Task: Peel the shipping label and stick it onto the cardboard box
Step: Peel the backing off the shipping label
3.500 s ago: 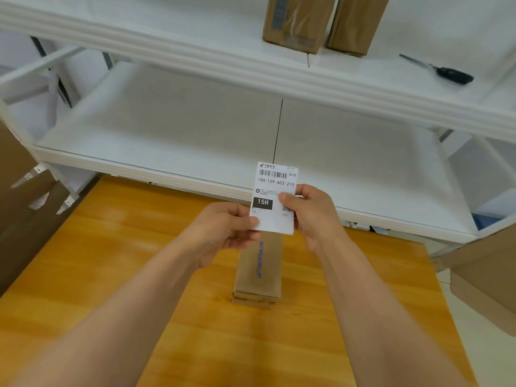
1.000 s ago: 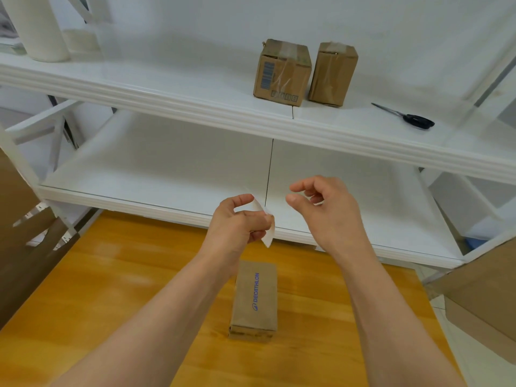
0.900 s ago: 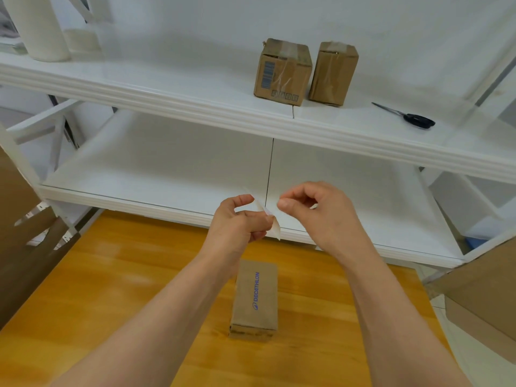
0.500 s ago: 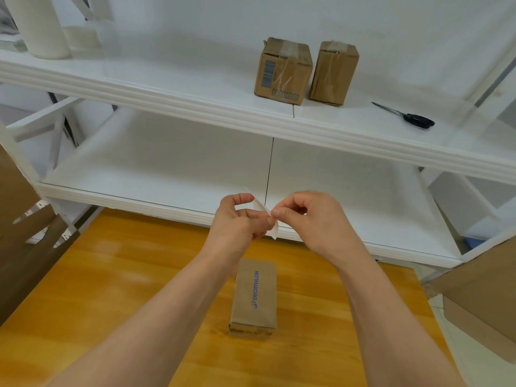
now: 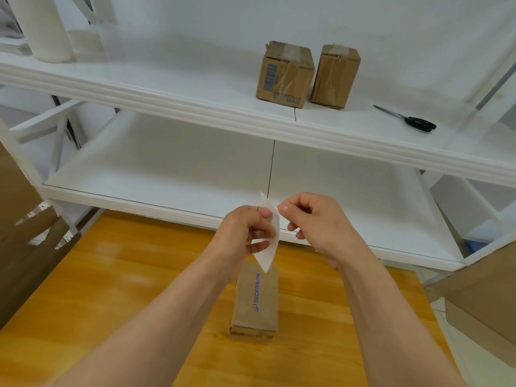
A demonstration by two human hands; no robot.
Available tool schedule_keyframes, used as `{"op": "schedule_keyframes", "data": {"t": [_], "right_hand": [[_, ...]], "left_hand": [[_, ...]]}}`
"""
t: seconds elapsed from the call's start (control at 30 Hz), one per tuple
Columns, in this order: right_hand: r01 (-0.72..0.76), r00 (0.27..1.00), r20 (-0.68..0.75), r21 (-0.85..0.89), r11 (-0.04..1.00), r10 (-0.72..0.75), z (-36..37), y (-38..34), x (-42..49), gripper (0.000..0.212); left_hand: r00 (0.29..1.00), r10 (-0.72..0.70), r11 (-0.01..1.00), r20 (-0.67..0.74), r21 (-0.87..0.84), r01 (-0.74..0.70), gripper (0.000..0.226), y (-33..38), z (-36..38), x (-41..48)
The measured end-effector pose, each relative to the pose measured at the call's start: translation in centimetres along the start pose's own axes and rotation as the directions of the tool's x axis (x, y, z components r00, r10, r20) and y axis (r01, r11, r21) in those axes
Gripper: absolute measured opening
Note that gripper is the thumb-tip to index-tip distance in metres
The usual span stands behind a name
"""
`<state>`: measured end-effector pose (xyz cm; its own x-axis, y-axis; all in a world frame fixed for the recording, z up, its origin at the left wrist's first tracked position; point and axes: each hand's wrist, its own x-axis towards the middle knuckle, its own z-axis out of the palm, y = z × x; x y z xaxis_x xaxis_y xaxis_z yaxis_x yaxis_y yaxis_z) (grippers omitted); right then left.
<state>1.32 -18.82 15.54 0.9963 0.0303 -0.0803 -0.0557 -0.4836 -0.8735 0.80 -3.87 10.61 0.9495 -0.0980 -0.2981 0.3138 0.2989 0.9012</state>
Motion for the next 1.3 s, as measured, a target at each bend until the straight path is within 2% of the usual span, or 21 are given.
{"op": "schedule_keyframes", "data": {"t": [0.07, 0.17, 0.33, 0.53, 0.73, 0.83, 1.03, 1.13, 1.3], "right_hand": [[0.021, 1.0, 0.011, -0.041, 0.999, -0.02, 0.1, -0.1, 0.1, 0.014], [0.043, 0.999, 0.027, -0.091, 0.995, -0.041, 0.1, -0.3, 0.1, 0.015], [0.04, 0.998, 0.045, -0.103, 0.994, -0.035, 0.2, -0.2, 0.1, 0.014], [-0.042, 0.999, -0.006, 0.008, 0.999, 0.042, 0.3, -0.2, 0.1, 0.013], [-0.163, 0.985, -0.017, 0.241, 0.957, 0.172, 0.0, -0.3, 0.3, 0.015], [-0.191, 0.978, -0.025, 0.276, 0.942, 0.205, 0.0, -0.3, 0.3, 0.016], [-0.208, 0.969, -0.062, 0.314, 0.926, 0.239, 0.0, -0.6, 0.3, 0.016], [-0.216, 0.971, -0.035, 0.308, 0.926, 0.238, -0.2, -0.7, 0.2, 0.015], [-0.238, 0.971, 0.077, 0.334, 0.912, 0.226, -0.6, -0.9, 0.2, 0.016]], "left_hand": [[1.0, -0.031, 0.999, 0.002, -0.022, 0.031, 0.019, 0.2, 0.0, 0.0], [0.999, -0.039, 0.999, 0.01, 0.025, 0.039, 0.031, 0.2, -0.3, 0.3], [0.999, -0.008, 1.0, 0.042, 0.014, 0.008, 0.017, 0.1, -0.4, 0.4], [0.999, -0.005, 0.998, 0.038, -0.07, 0.008, 0.007, -0.4, -0.8, 0.7], [0.999, 0.003, 0.998, 0.032, -0.06, -0.001, 0.006, -0.9, -1.2, 0.7], [1.0, 0.006, 0.999, 0.028, -0.042, -0.005, 0.003, -1.4, -1.6, 0.7], [1.0, 0.005, 1.0, -0.012, 0.003, -0.005, 0.011, -2.2, -2.5, 0.5], [1.0, 0.011, 0.999, -0.026, 0.043, -0.01, 0.018, -2.3, -2.7, 0.5], [0.998, 0.049, 0.994, -0.049, 0.096, -0.044, 0.013, -2.2, -2.9, 0.5]]}}
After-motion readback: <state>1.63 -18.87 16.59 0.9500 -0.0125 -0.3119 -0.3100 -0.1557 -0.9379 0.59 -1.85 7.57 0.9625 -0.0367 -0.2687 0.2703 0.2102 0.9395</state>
